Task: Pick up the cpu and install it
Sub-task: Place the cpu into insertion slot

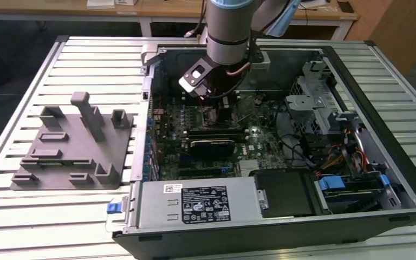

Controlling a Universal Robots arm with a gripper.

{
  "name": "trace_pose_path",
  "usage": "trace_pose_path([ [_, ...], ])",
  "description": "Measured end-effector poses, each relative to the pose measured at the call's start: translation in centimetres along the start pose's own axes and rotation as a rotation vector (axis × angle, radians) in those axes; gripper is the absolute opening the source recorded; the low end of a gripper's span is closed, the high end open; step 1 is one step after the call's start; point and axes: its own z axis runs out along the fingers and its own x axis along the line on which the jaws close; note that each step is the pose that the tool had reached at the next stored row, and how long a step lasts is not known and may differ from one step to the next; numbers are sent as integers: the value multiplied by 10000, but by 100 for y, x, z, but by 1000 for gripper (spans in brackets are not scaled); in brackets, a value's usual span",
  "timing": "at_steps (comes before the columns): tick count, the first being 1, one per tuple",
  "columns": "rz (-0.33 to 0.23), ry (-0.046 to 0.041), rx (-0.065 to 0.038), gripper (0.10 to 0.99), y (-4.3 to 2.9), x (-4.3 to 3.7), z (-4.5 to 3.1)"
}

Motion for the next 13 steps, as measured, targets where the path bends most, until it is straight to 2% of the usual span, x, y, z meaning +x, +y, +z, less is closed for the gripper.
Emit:
trace_pose_path([
  [7,35,6,61,541,0,16,49],
  [13,35,5,66,541,5,23,61],
])
